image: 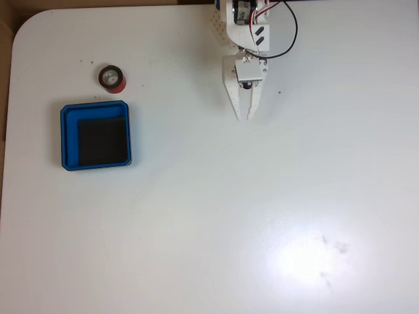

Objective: Pick the red roll and drop it in the blue box

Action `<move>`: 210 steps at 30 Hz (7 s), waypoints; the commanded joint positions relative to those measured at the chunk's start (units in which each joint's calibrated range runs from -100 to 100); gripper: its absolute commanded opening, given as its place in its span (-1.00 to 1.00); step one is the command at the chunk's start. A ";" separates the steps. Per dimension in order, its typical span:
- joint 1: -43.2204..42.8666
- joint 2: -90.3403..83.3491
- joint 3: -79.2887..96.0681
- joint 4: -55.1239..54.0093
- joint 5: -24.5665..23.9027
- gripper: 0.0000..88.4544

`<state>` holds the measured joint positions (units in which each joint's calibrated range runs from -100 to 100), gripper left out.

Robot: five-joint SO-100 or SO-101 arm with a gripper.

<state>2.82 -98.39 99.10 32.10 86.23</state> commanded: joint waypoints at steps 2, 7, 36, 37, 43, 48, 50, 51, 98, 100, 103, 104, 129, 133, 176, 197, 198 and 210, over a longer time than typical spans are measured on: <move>9.05 -0.44 0.45 -0.34 0.28 -0.98; 23.80 -0.44 0.45 -0.34 0.28 -0.98; 78.23 -0.44 0.36 -0.58 0.28 -0.98; 78.23 -0.44 0.36 -0.75 0.28 -0.98; 78.23 -0.44 0.27 -0.91 0.28 -0.98; 78.13 -0.44 -0.72 -0.91 0.28 -0.98; 78.13 -0.35 -1.71 -0.91 0.28 -0.98; 78.13 -0.27 -2.34 -0.91 0.28 -0.98; 79.30 85.93 -63.97 -0.17 0.46 -0.64; 80.28 87.02 -63.97 -0.17 0.46 -0.64; 80.67 87.77 -64.06 -0.17 0.46 -0.64; 80.77 87.77 -64.06 -0.17 0.46 -0.64; 81.84 91.54 -65.68 8.24 0.46 -0.64; 81.94 94.46 -68.73 8.24 0.37 -0.64; 81.64 100.48 -70.98 8.33 -0.24 -0.99; 81.16 83.01 -71.61 9.07 -0.16 -0.97; 80.18 81.50 -71.70 9.07 -0.16 -0.97; 66.31 81.67 -83.47 14.68 0.02 -0.97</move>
<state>71.30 -15.83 22.96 43.68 86.31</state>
